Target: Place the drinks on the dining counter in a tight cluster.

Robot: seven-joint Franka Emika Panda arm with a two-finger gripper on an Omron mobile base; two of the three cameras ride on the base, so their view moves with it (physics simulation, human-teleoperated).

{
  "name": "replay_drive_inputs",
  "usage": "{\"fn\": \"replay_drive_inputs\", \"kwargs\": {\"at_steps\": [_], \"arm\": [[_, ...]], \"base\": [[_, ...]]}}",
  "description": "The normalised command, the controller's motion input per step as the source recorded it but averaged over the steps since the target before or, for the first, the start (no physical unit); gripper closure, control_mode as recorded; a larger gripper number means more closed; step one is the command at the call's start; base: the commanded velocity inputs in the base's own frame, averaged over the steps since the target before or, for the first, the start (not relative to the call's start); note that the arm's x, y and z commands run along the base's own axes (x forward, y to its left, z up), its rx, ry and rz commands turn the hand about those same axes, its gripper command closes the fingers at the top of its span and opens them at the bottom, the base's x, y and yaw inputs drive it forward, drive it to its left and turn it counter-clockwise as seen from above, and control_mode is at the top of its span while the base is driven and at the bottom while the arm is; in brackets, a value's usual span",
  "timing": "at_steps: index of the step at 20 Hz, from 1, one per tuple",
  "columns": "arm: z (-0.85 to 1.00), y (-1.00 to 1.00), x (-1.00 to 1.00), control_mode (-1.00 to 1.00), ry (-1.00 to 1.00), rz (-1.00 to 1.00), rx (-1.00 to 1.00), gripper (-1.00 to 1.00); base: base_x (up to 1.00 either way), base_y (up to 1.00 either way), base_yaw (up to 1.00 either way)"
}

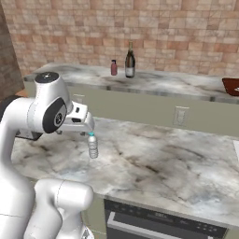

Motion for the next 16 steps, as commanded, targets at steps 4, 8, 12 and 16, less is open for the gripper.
{"fn": "replay_drive_inputs", "kwargs": {"at_steps": [4, 8, 12, 16], "arm": [[0.0, 0.0, 0.0, 1.0, 0.0, 0.0, 0.0, -1.0], [0.0, 0.08, 0.31, -1.0, 0.02, 0.03, 0.0, -1.0], [-0.16, 0.26, 0.89, -1.0, 0.11, 0.14, 0.0, -1.0], [-0.24, 0.0, 1.0, -1.0, 0.07, 0.14, 0.0, -1.0]], "base": [[0.0, 0.0, 0.0], [0.0, 0.0, 0.0], [0.0, 0.0, 0.0], [0.0, 0.0, 0.0]]}}
